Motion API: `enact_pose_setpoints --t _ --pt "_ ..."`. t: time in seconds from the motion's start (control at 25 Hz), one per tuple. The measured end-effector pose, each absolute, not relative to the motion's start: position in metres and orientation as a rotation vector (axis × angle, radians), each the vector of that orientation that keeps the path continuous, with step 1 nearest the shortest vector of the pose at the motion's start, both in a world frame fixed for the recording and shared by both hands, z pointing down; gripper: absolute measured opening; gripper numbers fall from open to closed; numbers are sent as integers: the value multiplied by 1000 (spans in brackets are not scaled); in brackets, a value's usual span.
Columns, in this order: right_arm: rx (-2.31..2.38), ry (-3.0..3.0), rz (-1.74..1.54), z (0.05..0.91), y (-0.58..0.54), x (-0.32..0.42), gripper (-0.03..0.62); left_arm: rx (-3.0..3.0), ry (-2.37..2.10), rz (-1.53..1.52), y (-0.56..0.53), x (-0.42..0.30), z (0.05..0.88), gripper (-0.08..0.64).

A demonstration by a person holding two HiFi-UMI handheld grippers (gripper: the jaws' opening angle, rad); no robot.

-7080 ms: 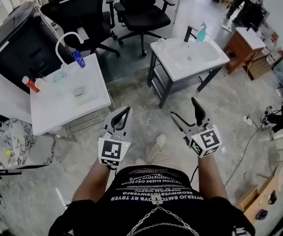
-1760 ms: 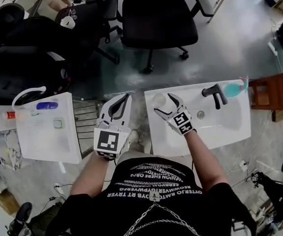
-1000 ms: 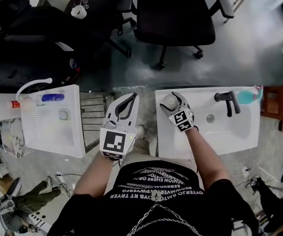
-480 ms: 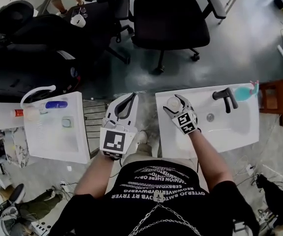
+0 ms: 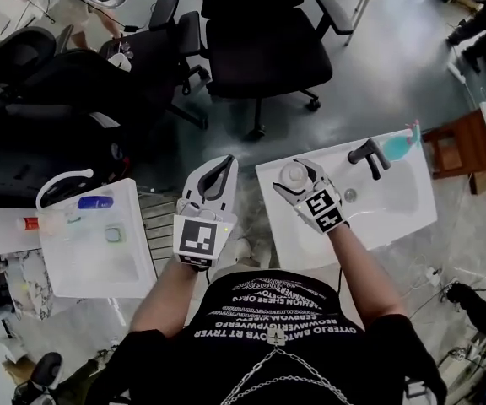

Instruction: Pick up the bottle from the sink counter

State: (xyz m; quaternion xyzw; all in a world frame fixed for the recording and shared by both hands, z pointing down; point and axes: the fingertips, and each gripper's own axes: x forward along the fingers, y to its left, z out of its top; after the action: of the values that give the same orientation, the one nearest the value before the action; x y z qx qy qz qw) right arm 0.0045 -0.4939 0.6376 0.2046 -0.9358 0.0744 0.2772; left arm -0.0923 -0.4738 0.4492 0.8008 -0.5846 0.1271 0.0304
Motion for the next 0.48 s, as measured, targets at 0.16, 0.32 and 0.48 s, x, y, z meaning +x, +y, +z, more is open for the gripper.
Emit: enact_pose_setpoints --t 0.16,0.32,0.48 --pt "562 -2506 211 596 -487 4 333 2517 -1783 366 -470 -89 437 5" --pt "570 -2524 198 553 -477 8 333 2551 -1753 361 -459 -86 431 5" --pt "592 -2541 186 512 -464 9 334 2585 -1710 379 -447 -84 426 6"
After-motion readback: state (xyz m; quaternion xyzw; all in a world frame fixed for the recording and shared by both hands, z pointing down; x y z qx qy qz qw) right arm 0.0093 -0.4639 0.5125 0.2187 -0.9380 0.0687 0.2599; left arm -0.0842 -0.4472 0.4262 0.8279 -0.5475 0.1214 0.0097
